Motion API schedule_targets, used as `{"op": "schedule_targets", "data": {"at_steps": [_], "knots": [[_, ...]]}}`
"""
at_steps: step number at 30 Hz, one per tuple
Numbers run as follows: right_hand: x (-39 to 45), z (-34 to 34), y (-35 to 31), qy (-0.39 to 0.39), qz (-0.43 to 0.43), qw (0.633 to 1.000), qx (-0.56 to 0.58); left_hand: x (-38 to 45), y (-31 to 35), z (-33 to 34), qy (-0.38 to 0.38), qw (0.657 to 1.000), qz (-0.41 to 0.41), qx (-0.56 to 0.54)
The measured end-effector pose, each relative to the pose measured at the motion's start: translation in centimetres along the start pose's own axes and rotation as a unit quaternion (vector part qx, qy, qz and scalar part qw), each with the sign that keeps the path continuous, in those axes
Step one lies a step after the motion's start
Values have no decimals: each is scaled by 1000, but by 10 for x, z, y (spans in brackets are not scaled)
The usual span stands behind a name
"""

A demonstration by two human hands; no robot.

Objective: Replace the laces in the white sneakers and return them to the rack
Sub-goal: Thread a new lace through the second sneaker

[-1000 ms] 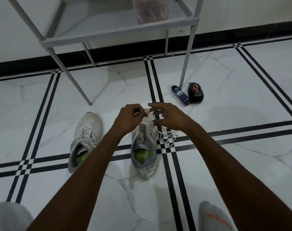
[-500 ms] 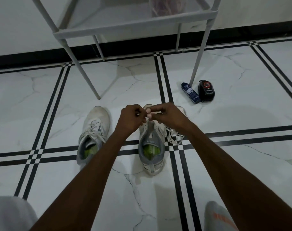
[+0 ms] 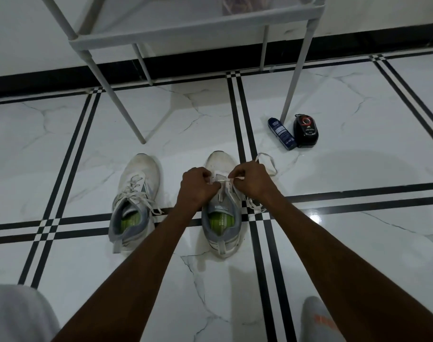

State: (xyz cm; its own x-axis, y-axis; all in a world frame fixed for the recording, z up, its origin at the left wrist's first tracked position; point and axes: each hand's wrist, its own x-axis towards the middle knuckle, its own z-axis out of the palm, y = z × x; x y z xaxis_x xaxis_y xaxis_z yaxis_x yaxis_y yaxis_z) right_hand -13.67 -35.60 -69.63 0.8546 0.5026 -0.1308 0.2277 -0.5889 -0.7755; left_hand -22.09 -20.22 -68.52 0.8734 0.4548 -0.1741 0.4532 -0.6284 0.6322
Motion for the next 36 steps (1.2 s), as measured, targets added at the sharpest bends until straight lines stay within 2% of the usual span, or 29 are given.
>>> {"op": "schedule_targets", "data": {"at_steps": [5,9,15,21,25,28,30,33,34,36], "knots": [[0,6,5,-5,-29,1000,-6,-4,-4,-2,-8,998,-5,-59],[2,12,5,-17,-39,999,-21,-8,-10,-3,-24,991,-44,-127],[-4,27,4,29,0,999,37,-13,-18,-1,-48,964,-105,-240],[-8,36,2,48,0,999,7,-17,-20,1,-59,954,-111,-272],[-10,40,3,50,8,999,11,-19,-22,1,-69,935,-131,-322],[-11,43,2,48,21,998,21,-22,-24,4,-61,939,-112,-318],[-9,45,3,34,24,999,21,-22,-22,4,-44,947,-104,-302],[-8,47,4,6,39,999,17,-14,-21,0,-15,973,-80,-217],[-8,46,4,2,41,999,19,-11,-21,-4,15,978,-75,-195],[-9,43,5,1,36,999,24,-4,-23,-24,135,967,-116,-183]]}}
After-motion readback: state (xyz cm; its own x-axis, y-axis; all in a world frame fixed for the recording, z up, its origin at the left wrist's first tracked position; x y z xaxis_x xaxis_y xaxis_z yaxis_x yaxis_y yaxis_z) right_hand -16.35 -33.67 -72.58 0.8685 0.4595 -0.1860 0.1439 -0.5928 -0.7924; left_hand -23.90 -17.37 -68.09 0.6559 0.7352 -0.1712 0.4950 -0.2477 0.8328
